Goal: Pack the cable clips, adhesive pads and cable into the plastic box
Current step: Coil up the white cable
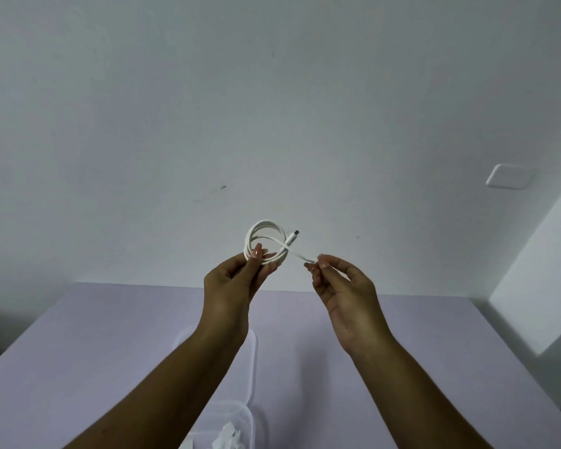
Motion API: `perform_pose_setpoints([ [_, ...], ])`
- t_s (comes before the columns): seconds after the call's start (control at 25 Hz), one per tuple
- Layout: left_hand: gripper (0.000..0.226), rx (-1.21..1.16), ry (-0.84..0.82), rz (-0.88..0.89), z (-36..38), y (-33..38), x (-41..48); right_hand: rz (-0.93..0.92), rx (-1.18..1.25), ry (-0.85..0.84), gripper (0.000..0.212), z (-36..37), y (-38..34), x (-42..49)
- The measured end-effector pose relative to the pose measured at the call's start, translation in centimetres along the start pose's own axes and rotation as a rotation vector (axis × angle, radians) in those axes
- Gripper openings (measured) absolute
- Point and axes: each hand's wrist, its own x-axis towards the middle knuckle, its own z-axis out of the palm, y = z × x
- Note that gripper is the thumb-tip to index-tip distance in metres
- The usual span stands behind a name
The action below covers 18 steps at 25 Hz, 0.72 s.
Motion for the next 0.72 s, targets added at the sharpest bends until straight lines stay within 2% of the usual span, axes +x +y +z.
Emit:
perform_pose_setpoints([
  [0.12,0.020,-0.028,-0.041,-0.013,0.3,-0.1,-0.5,-0.195,-0.306,-0.002,0.016,0.1,0.7,0.3],
  [0.2,0.021,-0.021,-0.048,-0.005,0.4,0.0,-0.6,-0.224,-0.369,0.027,0.019,0.6,1.0,0.4],
  [0.36,0.018,-0.002,-0.058,0.006,0.6,-0.2,-0.8,-0.145,-0.366,0.068,0.019,1.0,1.2,1.0],
  [0.52,0.019,-0.020,-0.041,-0.023,0.5,-0.4,-0.9,-0.150,-0.249,0.079,0.021,1.1,1.3,1.1],
  [0.72,0.019,-0.061,-0.026,-0.083,0.3,-0.6,-0.9,-0.190,-0.085,0.064,0.056,0.6,1.5,0.4],
])
